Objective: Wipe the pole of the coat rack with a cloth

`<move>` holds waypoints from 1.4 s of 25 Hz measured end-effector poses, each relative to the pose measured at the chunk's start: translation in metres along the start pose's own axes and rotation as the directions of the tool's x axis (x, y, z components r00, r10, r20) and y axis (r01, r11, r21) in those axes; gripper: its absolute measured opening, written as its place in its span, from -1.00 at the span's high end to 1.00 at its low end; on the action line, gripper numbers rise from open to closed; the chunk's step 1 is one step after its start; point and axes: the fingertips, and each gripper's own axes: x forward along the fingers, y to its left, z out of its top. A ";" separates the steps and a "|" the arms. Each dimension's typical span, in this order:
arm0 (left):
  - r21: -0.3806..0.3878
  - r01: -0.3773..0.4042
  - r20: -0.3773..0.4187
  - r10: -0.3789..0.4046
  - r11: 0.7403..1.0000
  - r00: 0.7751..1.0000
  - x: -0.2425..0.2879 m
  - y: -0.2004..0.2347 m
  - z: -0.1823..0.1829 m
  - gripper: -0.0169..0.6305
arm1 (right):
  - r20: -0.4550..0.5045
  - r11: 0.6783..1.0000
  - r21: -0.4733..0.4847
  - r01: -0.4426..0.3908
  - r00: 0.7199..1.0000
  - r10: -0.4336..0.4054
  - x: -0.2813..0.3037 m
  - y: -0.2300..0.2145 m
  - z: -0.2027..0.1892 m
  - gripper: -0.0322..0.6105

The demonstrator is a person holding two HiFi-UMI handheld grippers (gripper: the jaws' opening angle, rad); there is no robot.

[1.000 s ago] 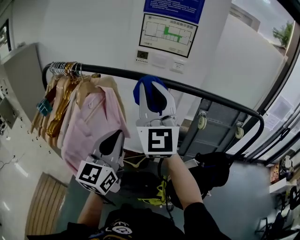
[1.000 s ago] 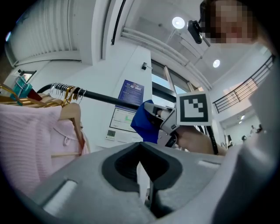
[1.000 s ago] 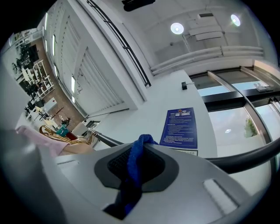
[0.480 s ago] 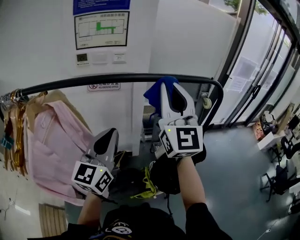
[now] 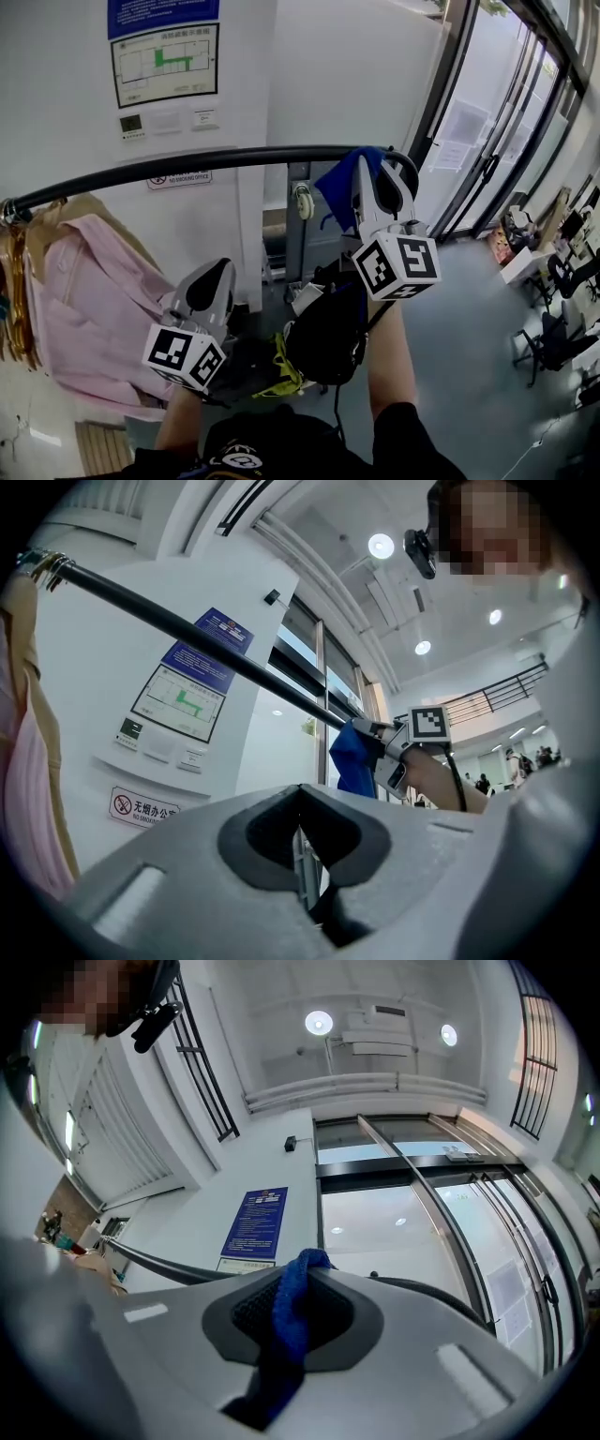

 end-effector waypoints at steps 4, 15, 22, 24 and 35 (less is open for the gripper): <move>0.013 -0.039 0.001 0.039 0.999 0.999 -0.010 0.011 0.002 0.94 | 0.012 0.996 0.036 -0.078 0.997 0.077 0.007 0.041 -0.004 0.79; 0.049 -0.303 0.041 0.301 0.952 0.953 -0.097 0.080 0.026 0.94 | 0.056 0.894 0.076 -0.441 0.897 0.438 0.045 0.252 -0.021 0.79; 0.054 -0.450 0.067 0.446 0.891 0.892 -0.166 0.119 0.042 0.94 | 0.081 0.821 0.086 -0.565 0.825 0.559 0.067 0.383 -0.034 0.79; 0.061 -0.474 0.072 0.470 0.878 0.880 -0.178 0.126 0.046 0.94 | 0.085 0.814 0.088 -0.573 0.819 0.567 0.070 0.404 -0.036 0.79; 0.022 -0.362 0.052 0.360 0.932 0.931 -0.141 0.119 0.037 0.94 | 0.104 0.880 0.050 -0.472 0.879 0.465 0.053 0.316 -0.022 0.79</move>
